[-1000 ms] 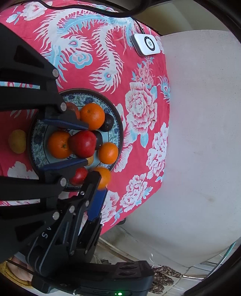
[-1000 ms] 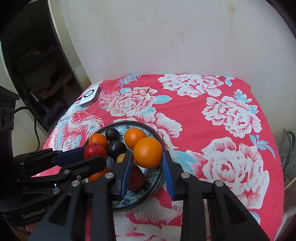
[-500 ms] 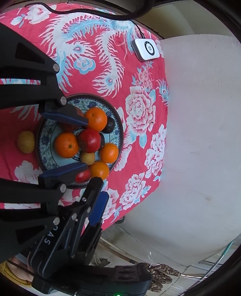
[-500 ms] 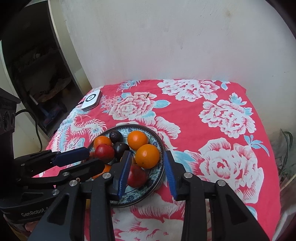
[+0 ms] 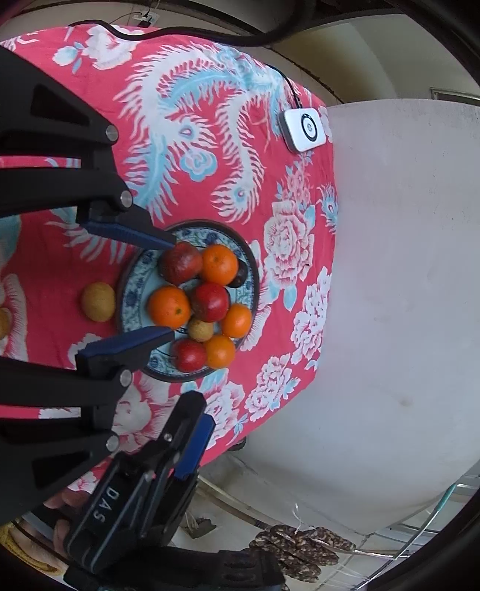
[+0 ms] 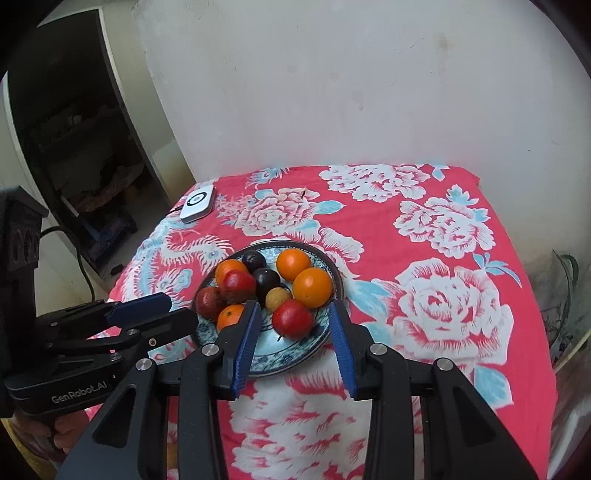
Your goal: Organize fruits
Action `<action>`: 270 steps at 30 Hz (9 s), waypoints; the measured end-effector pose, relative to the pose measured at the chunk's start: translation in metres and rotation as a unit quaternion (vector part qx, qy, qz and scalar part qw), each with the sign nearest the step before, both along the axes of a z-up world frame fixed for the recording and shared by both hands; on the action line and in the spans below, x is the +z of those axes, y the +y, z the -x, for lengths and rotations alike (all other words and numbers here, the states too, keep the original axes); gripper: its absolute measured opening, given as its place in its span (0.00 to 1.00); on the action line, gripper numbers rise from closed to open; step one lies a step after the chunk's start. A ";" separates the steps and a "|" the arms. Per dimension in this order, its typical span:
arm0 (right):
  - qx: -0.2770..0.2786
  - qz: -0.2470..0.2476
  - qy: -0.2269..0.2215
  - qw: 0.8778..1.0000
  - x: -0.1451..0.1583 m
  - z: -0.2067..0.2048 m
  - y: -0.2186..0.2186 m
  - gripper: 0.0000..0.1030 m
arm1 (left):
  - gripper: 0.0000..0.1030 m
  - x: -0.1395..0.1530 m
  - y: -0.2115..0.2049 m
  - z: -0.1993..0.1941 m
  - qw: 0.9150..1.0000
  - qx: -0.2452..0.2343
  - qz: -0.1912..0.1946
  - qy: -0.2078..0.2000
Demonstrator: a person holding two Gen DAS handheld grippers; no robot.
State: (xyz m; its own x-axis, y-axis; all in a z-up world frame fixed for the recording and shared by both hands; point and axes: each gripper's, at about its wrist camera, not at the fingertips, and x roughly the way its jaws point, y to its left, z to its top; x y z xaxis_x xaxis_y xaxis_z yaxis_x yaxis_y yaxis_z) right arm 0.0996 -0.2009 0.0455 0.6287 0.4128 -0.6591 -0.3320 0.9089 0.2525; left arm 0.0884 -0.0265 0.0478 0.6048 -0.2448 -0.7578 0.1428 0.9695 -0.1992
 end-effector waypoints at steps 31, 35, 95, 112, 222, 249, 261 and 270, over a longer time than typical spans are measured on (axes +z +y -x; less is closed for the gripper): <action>-0.024 0.023 0.023 0.999 -0.028 0.042 -0.005 0.39 | 0.44 -0.032 -0.008 0.025 0.999 -0.012 -0.015 0.036; -0.024 0.022 0.028 0.999 -0.032 0.042 -0.005 0.39 | 0.44 -0.036 -0.012 0.026 0.999 -0.018 -0.014 0.041; 0.068 0.038 0.021 0.997 -0.026 0.108 0.054 0.39 | 0.28 -0.021 0.053 0.091 0.998 0.057 -0.024 0.019; 0.108 0.068 0.038 0.991 -0.038 0.116 0.078 0.39 | 0.28 -0.020 0.065 0.101 0.998 0.065 -0.012 0.018; 0.082 0.075 -0.055 0.992 -0.015 -0.036 0.039 0.34 | 0.30 -0.005 -0.018 -0.079 0.999 -0.036 0.010 0.011; 0.024 0.059 -0.011 0.998 -0.018 0.012 0.021 0.52 | 0.51 0.000 0.006 0.002 0.999 0.039 -0.025 -0.011; -0.007 0.065 0.026 0.997 -0.038 0.021 0.010 0.56 | 0.62 -0.014 -0.003 0.017 0.996 0.060 -0.065 -0.001; -0.022 0.069 0.038 0.997 -0.047 0.018 0.007 0.56 | 0.63 -0.030 -0.010 0.016 0.994 0.066 -0.081 0.018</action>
